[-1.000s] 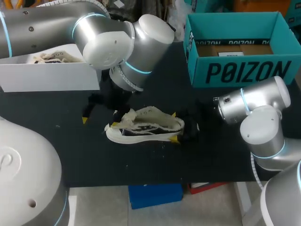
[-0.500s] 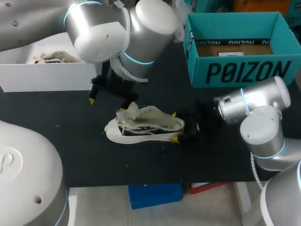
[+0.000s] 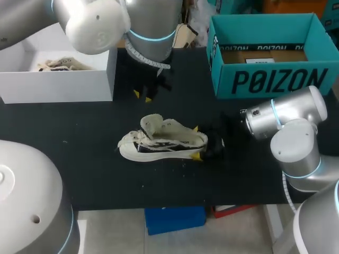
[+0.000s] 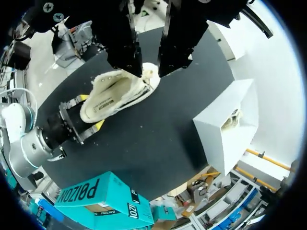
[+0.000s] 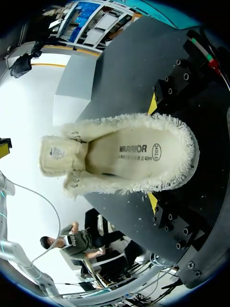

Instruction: Take the shoe out of the shoebox, open the shoe tongue, remove and reinsert the insole, then place the shoe into the shoebox

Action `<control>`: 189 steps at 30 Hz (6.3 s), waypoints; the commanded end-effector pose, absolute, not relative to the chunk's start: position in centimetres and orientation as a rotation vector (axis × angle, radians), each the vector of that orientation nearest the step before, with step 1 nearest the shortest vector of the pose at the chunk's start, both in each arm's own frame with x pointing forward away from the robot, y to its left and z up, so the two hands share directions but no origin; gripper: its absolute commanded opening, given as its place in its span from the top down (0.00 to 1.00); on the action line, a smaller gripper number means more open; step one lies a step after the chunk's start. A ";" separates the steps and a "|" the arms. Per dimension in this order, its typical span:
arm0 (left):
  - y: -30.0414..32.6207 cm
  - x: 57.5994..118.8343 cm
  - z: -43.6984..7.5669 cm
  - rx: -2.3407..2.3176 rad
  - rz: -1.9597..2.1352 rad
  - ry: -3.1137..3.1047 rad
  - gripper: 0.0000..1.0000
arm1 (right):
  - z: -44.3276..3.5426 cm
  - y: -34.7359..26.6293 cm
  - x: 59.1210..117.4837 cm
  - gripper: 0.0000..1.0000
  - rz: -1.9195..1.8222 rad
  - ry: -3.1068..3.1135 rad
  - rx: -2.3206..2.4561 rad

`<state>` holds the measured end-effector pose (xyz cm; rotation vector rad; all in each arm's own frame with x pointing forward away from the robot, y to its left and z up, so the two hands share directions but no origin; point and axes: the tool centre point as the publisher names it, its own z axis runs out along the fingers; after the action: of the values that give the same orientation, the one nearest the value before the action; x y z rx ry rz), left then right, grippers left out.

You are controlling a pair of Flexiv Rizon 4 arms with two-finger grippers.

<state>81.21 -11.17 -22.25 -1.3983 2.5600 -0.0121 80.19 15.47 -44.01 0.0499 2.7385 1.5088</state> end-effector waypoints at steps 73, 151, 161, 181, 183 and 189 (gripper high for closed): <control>-16.1 77.6 -28.8 0.292 -0.143 3.422 1.00 | -44.1 15.5 80.3 1.00 1.507 2.740 0.052; -17.5 77.3 -41.0 0.261 -0.221 3.519 1.00 | -44.1 15.5 80.3 1.00 1.507 2.740 0.052; -17.9 76.2 -41.5 0.198 -0.214 3.504 1.00 | -44.1 15.5 80.3 1.00 1.507 2.740 0.052; -18.2 75.6 -42.7 0.070 -0.164 3.456 0.73 | -44.1 15.5 80.3 1.00 1.507 2.740 0.052; -18.2 75.6 -42.7 0.072 -0.170 3.454 0.74 | -44.1 15.5 80.3 1.00 1.507 2.740 0.052; -18.0 75.9 -43.2 0.046 -0.161 3.434 0.65 | -44.1 15.5 80.3 1.00 1.507 2.740 0.052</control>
<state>76.68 -18.11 -41.84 0.0482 3.4389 -0.1595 80.08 15.46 -44.02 0.0478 2.7388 1.5092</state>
